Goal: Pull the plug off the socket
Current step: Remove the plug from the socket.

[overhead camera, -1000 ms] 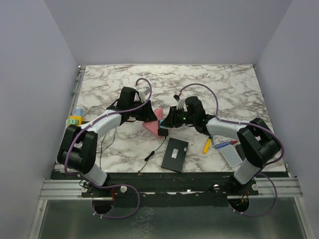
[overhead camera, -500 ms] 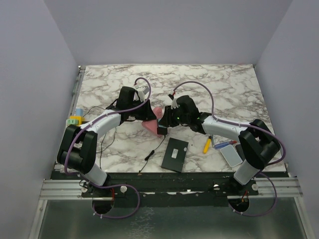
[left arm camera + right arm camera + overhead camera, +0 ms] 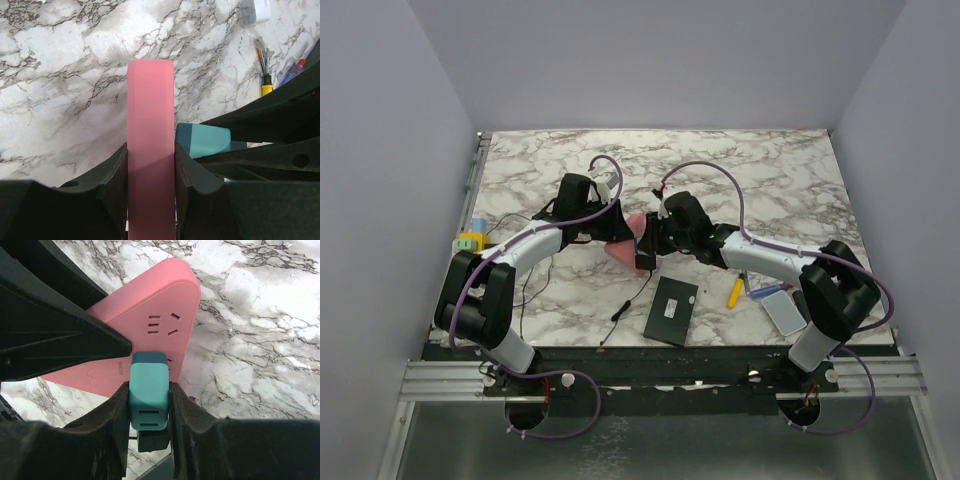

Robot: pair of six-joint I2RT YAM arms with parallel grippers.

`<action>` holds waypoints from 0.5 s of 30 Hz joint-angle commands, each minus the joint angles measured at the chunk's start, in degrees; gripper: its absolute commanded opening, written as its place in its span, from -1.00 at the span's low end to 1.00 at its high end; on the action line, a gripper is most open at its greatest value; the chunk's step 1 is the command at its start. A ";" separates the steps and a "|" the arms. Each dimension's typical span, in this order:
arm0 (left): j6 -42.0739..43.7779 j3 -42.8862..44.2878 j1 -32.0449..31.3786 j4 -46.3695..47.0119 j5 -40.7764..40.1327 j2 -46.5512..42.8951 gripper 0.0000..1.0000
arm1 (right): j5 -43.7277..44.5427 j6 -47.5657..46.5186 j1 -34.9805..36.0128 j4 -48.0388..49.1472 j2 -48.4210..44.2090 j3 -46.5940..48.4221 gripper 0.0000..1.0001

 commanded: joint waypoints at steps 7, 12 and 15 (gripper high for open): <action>3.70 0.15 0.08 0.15 -3.38 -0.54 -1.00 | -3.53 -2.53 -0.41 2.15 -0.82 -2.55 -0.99; 4.38 0.15 -0.01 0.15 -2.18 -0.73 -1.00 | -10.17 -3.87 -1.93 4.45 -0.96 -3.53 -0.99; 4.90 0.15 -0.05 0.12 -2.04 -1.00 -1.00 | -14.75 -4.20 -3.27 6.58 -1.33 -4.97 -0.99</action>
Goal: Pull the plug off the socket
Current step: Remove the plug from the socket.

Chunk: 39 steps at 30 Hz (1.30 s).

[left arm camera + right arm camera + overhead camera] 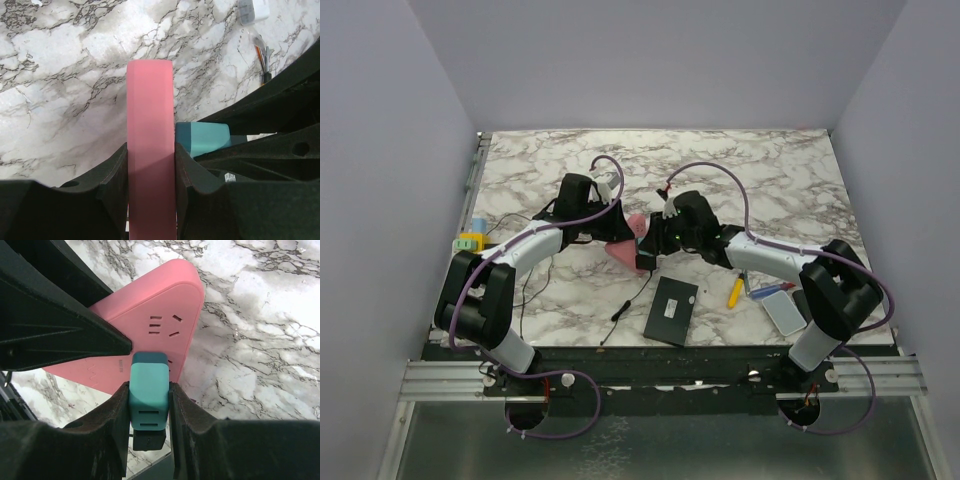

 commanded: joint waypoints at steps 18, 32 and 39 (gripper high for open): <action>7.24 0.93 -0.13 -2.05 -3.11 -0.22 -1.00 | -31.00 -3.33 -8.73 11.76 -2.61 -7.49 -0.99; 8.26 1.54 -0.11 -3.48 -4.57 0.46 -1.00 | -31.65 -4.66 -9.37 10.40 -2.17 -6.88 -0.99; 7.81 1.72 -0.10 -3.99 -6.18 0.98 -1.00 | -23.73 -2.51 -9.18 8.18 -2.36 -7.32 -0.99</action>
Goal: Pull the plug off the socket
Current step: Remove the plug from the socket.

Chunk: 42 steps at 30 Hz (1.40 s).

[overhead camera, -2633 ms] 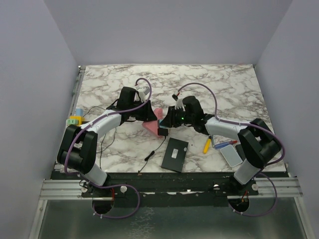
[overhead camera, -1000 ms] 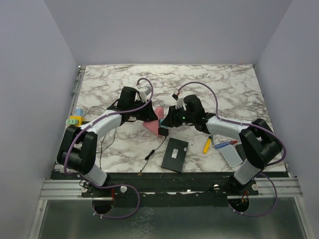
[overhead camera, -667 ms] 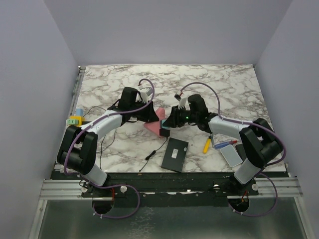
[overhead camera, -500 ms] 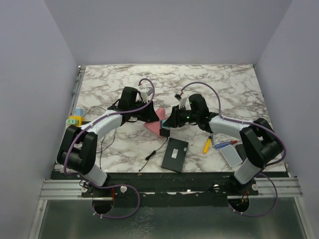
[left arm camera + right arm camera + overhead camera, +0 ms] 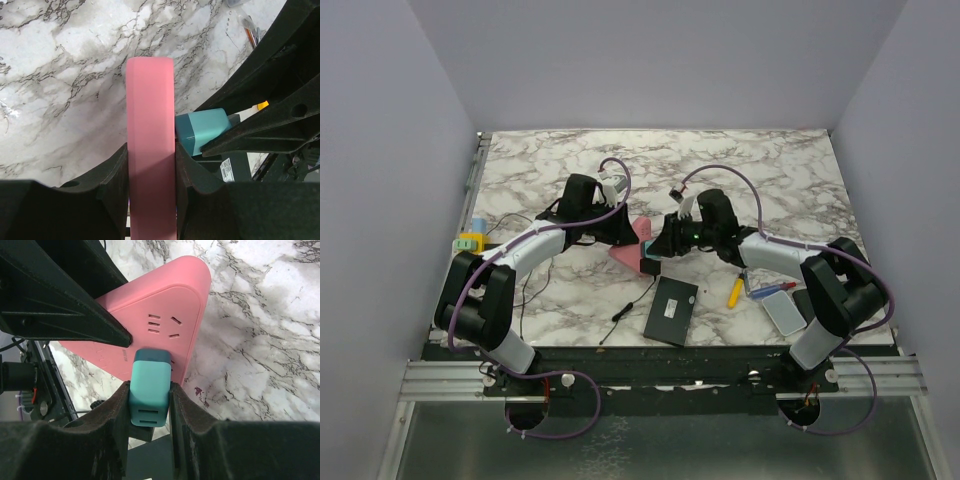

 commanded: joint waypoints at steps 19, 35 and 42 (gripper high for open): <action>4.13 0.92 1.39 -1.99 -8.41 0.95 -1.00 | 22.27 3.17 6.48 -14.12 -0.49 5.82 -0.99; 3.99 0.92 1.39 -1.97 -8.29 0.60 -1.00 | 30.38 4.83 10.41 -22.61 2.64 11.70 -0.99; 4.18 0.92 1.43 -1.98 -8.19 0.50 -1.00 | 26.34 4.55 10.23 -18.44 2.65 9.45 -0.99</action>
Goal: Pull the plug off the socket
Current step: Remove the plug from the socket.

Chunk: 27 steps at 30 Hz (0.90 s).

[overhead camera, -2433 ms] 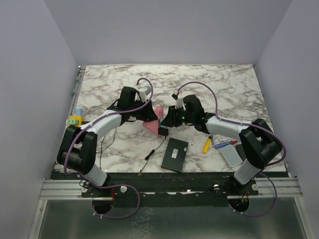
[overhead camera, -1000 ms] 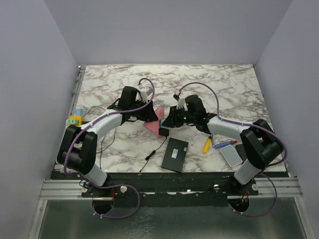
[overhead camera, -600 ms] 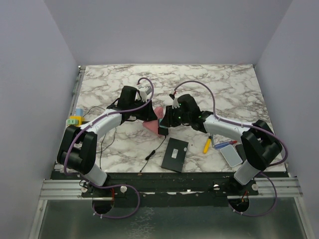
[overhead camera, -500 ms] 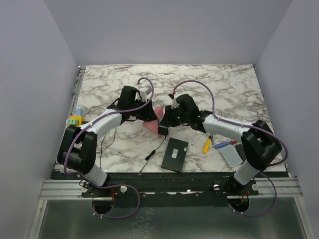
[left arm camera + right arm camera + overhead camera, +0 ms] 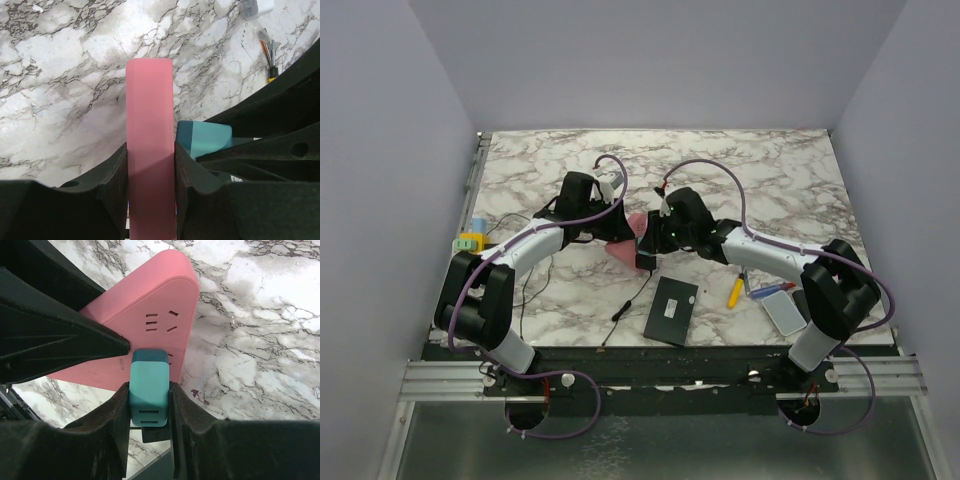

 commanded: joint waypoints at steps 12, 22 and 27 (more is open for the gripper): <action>4.83 0.37 0.54 -1.89 -5.50 0.56 -1.00 | -17.46 -4.99 -4.10 11.85 -3.43 -8.44 -0.99; 5.23 0.56 0.54 -2.14 -5.66 1.32 -1.00 | -28.66 -6.76 -8.31 14.93 -4.20 -11.24 -0.99; 5.37 0.64 0.53 -2.19 -5.81 1.78 -1.00 | -30.63 -7.79 -9.04 14.52 -3.91 -11.04 -0.99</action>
